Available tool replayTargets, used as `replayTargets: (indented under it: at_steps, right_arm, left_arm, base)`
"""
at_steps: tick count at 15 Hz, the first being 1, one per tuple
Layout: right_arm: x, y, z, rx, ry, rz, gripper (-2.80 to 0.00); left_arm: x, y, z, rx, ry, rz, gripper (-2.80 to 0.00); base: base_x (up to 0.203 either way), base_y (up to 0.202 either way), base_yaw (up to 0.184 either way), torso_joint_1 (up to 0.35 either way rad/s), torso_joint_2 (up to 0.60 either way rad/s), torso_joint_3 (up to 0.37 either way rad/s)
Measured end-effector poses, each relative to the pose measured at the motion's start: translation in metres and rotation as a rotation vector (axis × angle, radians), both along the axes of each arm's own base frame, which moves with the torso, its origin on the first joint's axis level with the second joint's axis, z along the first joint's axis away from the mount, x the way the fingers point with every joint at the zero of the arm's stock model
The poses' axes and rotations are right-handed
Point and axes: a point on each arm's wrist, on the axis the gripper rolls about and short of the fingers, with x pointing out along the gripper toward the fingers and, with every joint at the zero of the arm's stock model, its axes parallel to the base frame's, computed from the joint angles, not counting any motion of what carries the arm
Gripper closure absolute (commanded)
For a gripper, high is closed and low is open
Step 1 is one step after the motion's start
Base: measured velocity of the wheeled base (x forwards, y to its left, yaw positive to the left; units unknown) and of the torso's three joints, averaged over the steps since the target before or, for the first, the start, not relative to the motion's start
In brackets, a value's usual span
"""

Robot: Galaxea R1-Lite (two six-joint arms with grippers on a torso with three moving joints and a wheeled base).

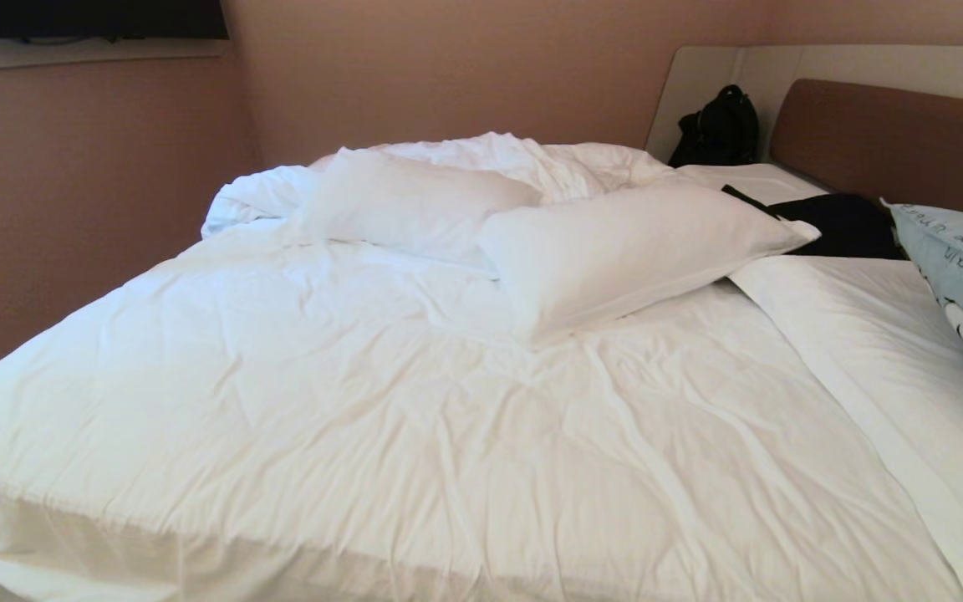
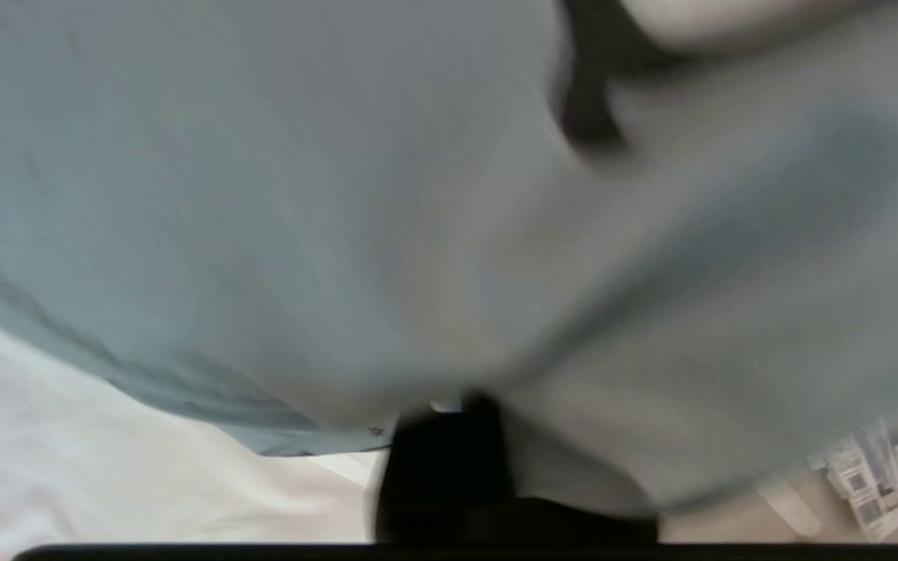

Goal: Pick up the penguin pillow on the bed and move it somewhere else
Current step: Place the pillow at the bedside

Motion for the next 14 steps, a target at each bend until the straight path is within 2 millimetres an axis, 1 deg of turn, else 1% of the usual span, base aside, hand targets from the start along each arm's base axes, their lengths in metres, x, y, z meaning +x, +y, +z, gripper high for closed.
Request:
replayTargets:
  at_steps: [2,4,7,9,12,14]
  right_arm:
    - [0.002,-0.001,-0.010,0.027,0.022,0.010,-2.80]
    - [0.002,0.005,-0.017,0.062,0.048,0.050,-2.80]
    - [0.004,0.032,-0.020,0.125,0.068,0.186,-2.80]
    - [0.000,0.048,-0.019,0.183,0.071,0.263,-2.80]
    - [-0.017,0.077,-0.012,0.278,0.085,0.405,-2.80]
    - [-0.031,0.097,-0.003,0.329,0.078,0.495,-2.80]
  left_arm:
    - [0.000,0.000,0.000,0.000,0.000,0.000,0.00]
    - [0.000,0.000,0.000,0.000,0.000,0.000,0.00]
    - [0.000,0.000,0.000,0.000,0.000,0.000,0.00]
    - [0.000,0.000,0.000,-0.001,0.000,0.000,0.00]
    - [0.000,0.000,0.000,0.000,0.000,0.000,0.00]
    - [0.000,0.000,0.000,0.000,0.000,0.000,0.00]
  base:
    - [0.000,0.000,0.000,0.000,0.00,0.000]
    - [0.000,0.000,0.000,0.000,0.00,0.000]
    - [0.000,0.000,0.000,0.000,0.00,0.000]
    - [0.000,0.000,0.000,0.000,0.00,0.000]
    - [0.000,0.000,0.000,0.000,0.00,0.000]
    - [0.000,0.000,0.000,0.000,0.00,0.000]
